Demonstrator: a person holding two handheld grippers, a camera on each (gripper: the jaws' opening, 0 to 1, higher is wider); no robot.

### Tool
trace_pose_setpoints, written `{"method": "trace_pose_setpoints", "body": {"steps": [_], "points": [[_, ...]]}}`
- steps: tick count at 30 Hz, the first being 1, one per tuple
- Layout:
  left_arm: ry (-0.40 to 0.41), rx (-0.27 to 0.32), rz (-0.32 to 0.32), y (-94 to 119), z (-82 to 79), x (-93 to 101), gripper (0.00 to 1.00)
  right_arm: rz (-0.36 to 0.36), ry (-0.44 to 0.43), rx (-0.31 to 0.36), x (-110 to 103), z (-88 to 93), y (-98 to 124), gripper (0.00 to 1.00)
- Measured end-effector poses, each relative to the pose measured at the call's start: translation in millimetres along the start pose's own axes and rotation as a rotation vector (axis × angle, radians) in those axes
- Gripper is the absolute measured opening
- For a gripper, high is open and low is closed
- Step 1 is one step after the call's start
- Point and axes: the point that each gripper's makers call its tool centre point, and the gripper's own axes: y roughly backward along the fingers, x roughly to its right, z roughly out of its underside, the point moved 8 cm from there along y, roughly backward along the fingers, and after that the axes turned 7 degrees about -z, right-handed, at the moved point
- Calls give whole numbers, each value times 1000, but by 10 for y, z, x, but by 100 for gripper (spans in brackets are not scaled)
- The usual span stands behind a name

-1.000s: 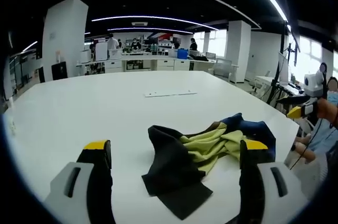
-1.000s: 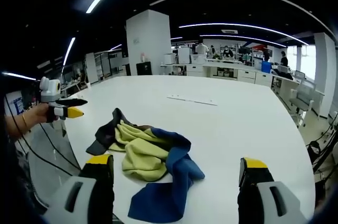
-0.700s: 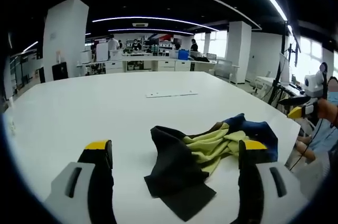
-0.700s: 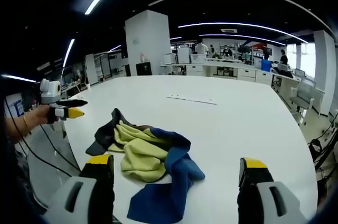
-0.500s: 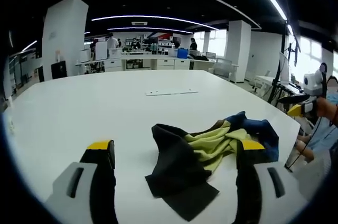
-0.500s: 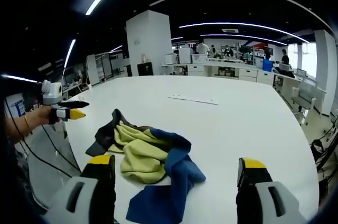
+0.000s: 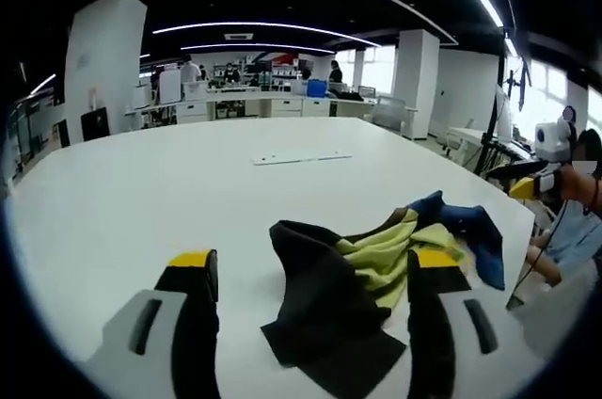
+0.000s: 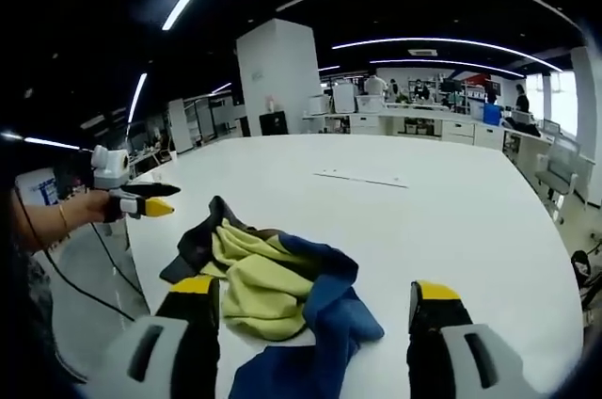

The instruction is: Fold the garment on the visible template until the final outline fits inside the template.

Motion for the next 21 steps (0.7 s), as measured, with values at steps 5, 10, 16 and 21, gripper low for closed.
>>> {"method": "trace_pose_setpoints", "body": {"steps": [5, 10, 16, 21], "points": [[-15, -12, 14, -111, -4, -34, 75, -30, 21, -5, 30, -26, -122, 70], [-8, -15, 30, -265, -32, -85, 68, -60, 37, -15, 47, -66, -267, 63], [-1, -15, 31, -428, -46, -148, 64, -104, 60, -31, 62, -123, -445, 57], [-2, -32, 35, -547, -21, -181, 60, -136, 74, -50, 73, -155, -600, 53]]}}
